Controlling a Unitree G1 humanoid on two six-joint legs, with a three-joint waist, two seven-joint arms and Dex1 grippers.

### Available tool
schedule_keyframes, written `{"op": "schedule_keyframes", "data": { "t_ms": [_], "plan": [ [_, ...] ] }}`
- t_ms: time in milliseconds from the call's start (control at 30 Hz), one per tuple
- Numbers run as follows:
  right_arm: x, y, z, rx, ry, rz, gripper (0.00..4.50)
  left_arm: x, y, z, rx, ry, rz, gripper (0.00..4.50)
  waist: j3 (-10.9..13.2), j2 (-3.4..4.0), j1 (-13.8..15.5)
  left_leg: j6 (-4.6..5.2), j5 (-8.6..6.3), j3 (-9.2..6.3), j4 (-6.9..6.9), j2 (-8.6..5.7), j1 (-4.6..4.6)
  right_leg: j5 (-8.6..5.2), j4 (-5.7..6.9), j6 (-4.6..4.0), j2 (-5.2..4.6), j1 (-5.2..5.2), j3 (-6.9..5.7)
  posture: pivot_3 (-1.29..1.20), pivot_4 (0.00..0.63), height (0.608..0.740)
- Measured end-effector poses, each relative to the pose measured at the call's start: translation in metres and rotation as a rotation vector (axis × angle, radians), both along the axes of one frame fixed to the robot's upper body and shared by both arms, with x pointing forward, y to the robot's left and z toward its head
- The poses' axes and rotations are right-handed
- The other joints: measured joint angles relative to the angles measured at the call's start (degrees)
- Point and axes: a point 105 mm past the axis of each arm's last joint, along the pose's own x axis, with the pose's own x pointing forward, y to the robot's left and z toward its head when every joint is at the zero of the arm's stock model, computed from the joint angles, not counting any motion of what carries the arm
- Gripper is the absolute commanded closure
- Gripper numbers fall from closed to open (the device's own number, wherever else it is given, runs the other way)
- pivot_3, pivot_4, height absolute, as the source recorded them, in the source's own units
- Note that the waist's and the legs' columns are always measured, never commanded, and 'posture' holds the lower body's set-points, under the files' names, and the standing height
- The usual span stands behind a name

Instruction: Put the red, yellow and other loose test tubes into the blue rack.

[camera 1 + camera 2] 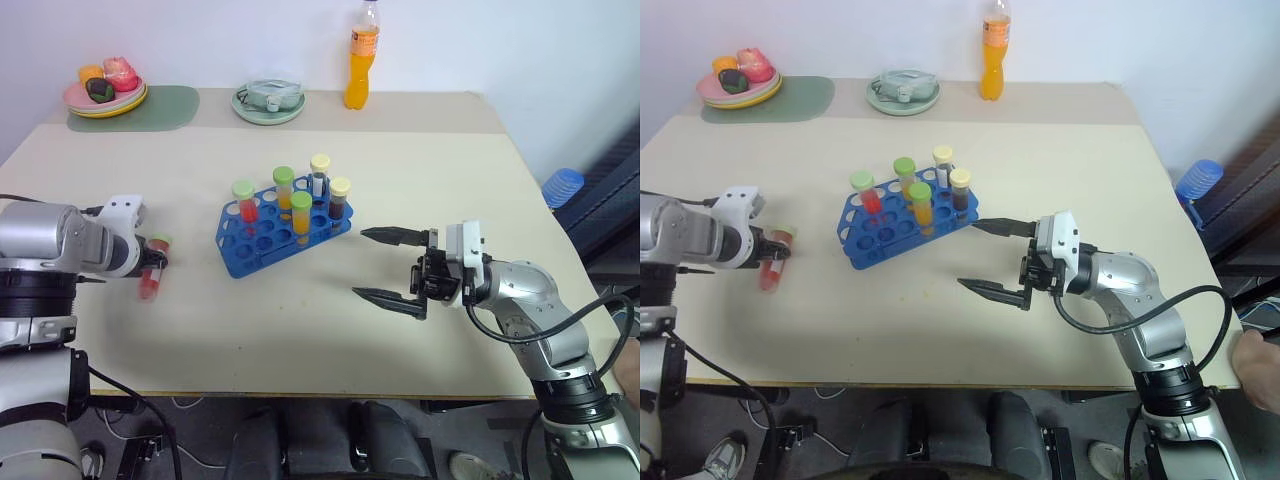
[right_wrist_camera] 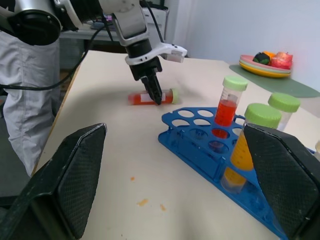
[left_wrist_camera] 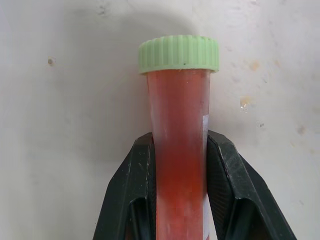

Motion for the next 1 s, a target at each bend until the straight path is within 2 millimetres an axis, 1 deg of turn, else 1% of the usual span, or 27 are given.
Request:
{"op": "schedule_keyframes", "data": {
  "t_ms": [133, 233, 300, 333, 400, 500, 533, 600, 667, 700, 733, 800, 867, 900, 1000],
  "plan": [
    [0.001, 0.001, -0.001, -0.003, 0.004, 0.007, 0.0, -0.009, 0.003, 0.001, -0.015, -0.02, 0.012, 3.74, 0.0, -0.01, -0.01, 0.0, 0.0, 0.0, 0.0, 0.0, -0.01, 0.0, -0.02, 0.0, 0.0, 0.0, 0.0, 0.0, 0.15, 0.74],
    [0.003, 0.001, -0.002, -0.006, 0.007, 0.009, 0.0, -0.014, 0.004, 0.008, -0.037, -0.109, -0.019, 3.74, 0.01, -0.02, -0.01, 0.0, 0.0, -0.01, -0.01, 0.02, -0.02, 0.0, -0.01, -0.01, -0.01, -0.02, 0.0, 0.0, 0.15, 0.74],
    [0.003, 0.002, -0.002, -0.006, 0.008, 0.014, 0.0, -0.022, -0.006, 0.017, -0.083, -0.185, -0.116, 3.74, 0.02, -0.03, 0.0, 0.0, 0.0, 0.0, -0.01, 0.02, -0.03, 0.0, -0.03, -0.01, -0.03, -0.02, 0.0, 0.0, 0.15, 0.74],
    [0.003, 0.002, -0.002, -0.006, 0.008, 0.015, 0.0, -0.027, -0.014, 0.021, -0.113, -0.231, -0.186, 3.74, 0.02, -0.02, -0.01, 0.0, -0.01, 0.01, -0.01, 0.02, -0.03, -0.01, -0.01, -0.02, -0.06, -0.03, 0.0, 0.0, 0.15, 0.74],
    [0.004, 0.002, -0.003, -0.005, 0.01, 0.016, 0.0, -0.038, -0.036, 0.032, -0.172, -0.324, -0.363, 3.74, 0.02, -0.02, 0.06, 0.0, -0.01, 0.01, 0.0, 0.02, -0.03, -0.01, -0.02, -0.02, -0.07, -0.03, 0.0, 0.0, 0.15, 0.74],
    [0.004, 0.003, -0.002, -0.005, 0.008, 0.021, 0.0, -0.061, -0.061, 0.037, -0.191, -0.355, -0.616, 3.74, 0.03, 0.02, 0.02, 0.0, -0.01, 0.01, -0.01, 0.02, -0.02, -0.1, -0.03, -0.19, -0.08, -0.03, 0.0, 0.0, 0.15, 0.74],
    [0.003, 0.003, -0.003, -0.006, 0.008, 0.023, 0.0, -0.062, -0.067, 0.04, -0.197, -0.4, -0.658, 3.74, 0.03, 0.07, 0.14, 0.0, -0.01, 0.01, 0.0, 0.0, -0.01, -0.11, -0.02, -0.21, -0.1, -0.02, 0.0, 0.0, 0.15, 0.74],
    [0.003, 0.003, -0.003, -0.006, 0.008, 0.025, 0.0, -0.055, -0.077, 0.047, -0.211, -0.539, -0.686, 3.74, 0.03, 0.08, 0.31, 0.02, -0.02, -0.01, 0.02, -0.02, -0.01, -0.1, -0.03, -0.21, -0.09, 0.03, 0.0, 0.0, 0.15, 0.74],
    [0.003, 0.002, -0.003, -0.009, 0.011, 0.022, 0.0, -0.043, -0.089, 0.062, -0.242, -0.748, -0.667, 3.74, 0.02, 0.06, 0.4, 0.08, -0.05, -0.02, 0.08, -0.05, -0.04, -0.05, -0.05, -0.1, -0.09, 0.06, 0.0, 0.0, 0.15, 0.74],
    [0.003, 0.002, -0.003, -0.01, 0.013, 0.022, 0.0, -0.037, -0.092, 0.07, -0.231, -0.865, -0.638, 3.74, 0.01, 0.03, 0.36, 0.08, -0.05, -0.01, 0.08, -0.05, -0.04, 0.0, -0.07, -0.02, -0.09, 0.07, 0.0, 0.0, 0.15, 0.74],
    [0.003, 0.001, -0.003, -0.012, 0.015, 0.019, 0.0, -0.032, -0.093, 0.078, -0.208, -0.978, -0.603, 3.74, 0.01, 0.03, 0.34, 0.09, -0.06, 0.0, 0.09, -0.05, -0.04, 0.0, -0.07, -0.02, -0.09, 0.07, 0.0, 0.0, 0.15, 0.74],
    [0.004, -0.002, -0.005, -0.016, 0.024, 0.004, 0.0, -0.027, -0.092, 0.089, -0.129, -1.112, -0.574, 3.74, 0.0, 0.01, 0.13, 0.09, -0.05, 0.0, 0.07, -0.04, -0.02, 0.0, -0.07, -0.01, -0.06, 0.06, 0.0, 0.0, 0.15, 0.74],
    [0.004, -0.006, -0.007, -0.02, 0.035, -0.017, 0.0, -0.022, -0.094, 0.089, -0.055, -1.165, -0.575, 3.74, -0.03, 0.07, 0.16, 0.09, -0.05, 0.03, 0.05, -0.04, 0.01, 0.01, -0.07, -0.01, -0.06, 0.06, 0.0, 0.0, 0.15, 0.74],
    [0.003, -0.007, -0.007, -0.023, 0.037, -0.025, 0.0, -0.019, -0.096, 0.085, -0.04, -1.177, -0.576, 3.74, -0.03, 0.08, 0.2, 0.11, -0.06, 0.03, 0.06, -0.05, 0.01, 0.01, -0.07, -0.01, -0.07, 0.07, 0.0, 0.0, 0.15, 0.74],
    [0.001, -0.009, -0.003, -0.037, 0.026, -0.034, 0.0, -0.011, -0.114, 0.065, -0.065, -1.186, -0.64, 3.74, -0.02, 0.06, 0.24, 0.23, -0.13, 0.04, 0.08, -0.05, -0.01, 0.01, -0.09, -0.01, -0.07, 0.08, 0.0, 0.0, 0.15, 0.74]
  ]
}}
